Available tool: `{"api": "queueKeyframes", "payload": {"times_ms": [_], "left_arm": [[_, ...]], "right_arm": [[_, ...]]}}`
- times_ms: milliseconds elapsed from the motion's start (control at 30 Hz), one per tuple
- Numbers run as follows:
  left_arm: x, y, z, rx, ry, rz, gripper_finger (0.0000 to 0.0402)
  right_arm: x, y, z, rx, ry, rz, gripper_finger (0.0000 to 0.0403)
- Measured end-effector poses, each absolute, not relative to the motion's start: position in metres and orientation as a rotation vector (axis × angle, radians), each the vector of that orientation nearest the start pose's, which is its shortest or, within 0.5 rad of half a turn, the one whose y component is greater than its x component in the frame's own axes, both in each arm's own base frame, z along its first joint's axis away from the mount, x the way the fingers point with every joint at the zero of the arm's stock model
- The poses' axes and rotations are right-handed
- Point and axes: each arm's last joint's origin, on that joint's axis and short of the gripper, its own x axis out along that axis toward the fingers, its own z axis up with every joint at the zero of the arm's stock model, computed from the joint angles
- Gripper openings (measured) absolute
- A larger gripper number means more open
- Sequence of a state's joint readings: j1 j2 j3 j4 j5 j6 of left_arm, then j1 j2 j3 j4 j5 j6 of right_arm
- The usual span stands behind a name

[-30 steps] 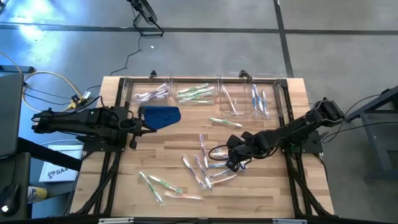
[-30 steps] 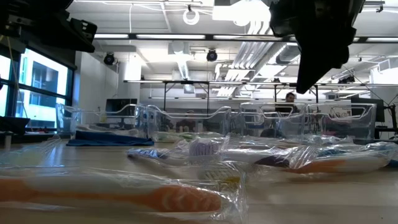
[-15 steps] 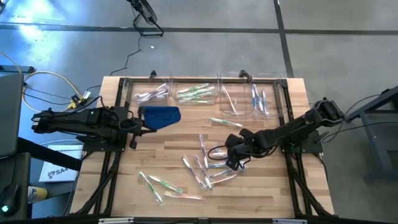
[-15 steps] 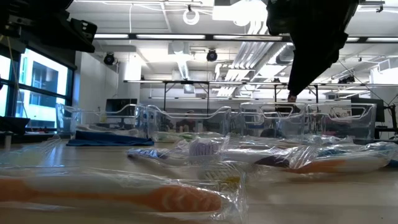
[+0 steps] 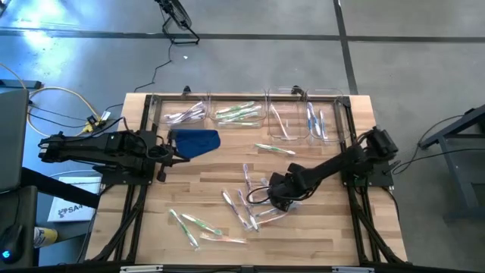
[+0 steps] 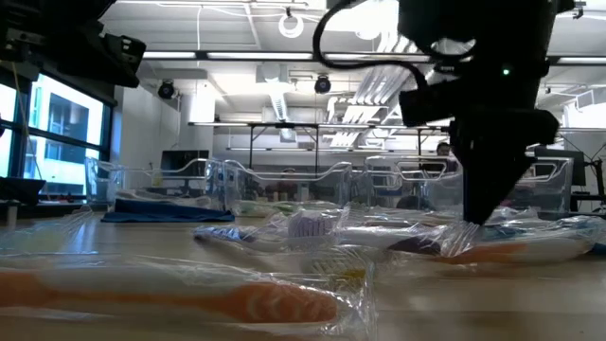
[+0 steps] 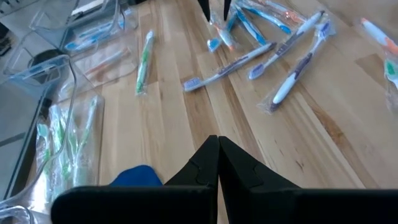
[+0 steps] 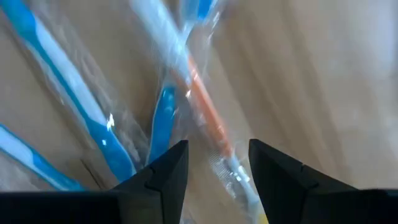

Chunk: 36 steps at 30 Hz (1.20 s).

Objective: Pick & Place Toothbrushes
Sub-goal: Put the orange toothbrush into the middle right transparent bin

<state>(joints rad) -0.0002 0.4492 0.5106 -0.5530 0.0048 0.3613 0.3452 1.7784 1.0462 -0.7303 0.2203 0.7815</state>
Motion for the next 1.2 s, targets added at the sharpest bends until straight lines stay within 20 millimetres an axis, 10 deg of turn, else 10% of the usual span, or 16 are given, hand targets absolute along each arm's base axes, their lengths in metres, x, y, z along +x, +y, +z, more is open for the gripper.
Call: {"api": "queueKeyframes", "payload": {"times_ms": [867, 1200], "left_arm": [[0.107, 0.0, 0.244, 0.354, 0.521, -0.09, 0.0001], [0.107, 0.0, 0.244, 0.354, 0.522, -0.09, 0.0001]], "right_arm": [[0.307, 0.056, 0.129, 0.224, 1.477, -0.252, 0.0159], [0.308, 0.056, 0.128, 0.252, 1.479, -0.249, 0.0076]]}}
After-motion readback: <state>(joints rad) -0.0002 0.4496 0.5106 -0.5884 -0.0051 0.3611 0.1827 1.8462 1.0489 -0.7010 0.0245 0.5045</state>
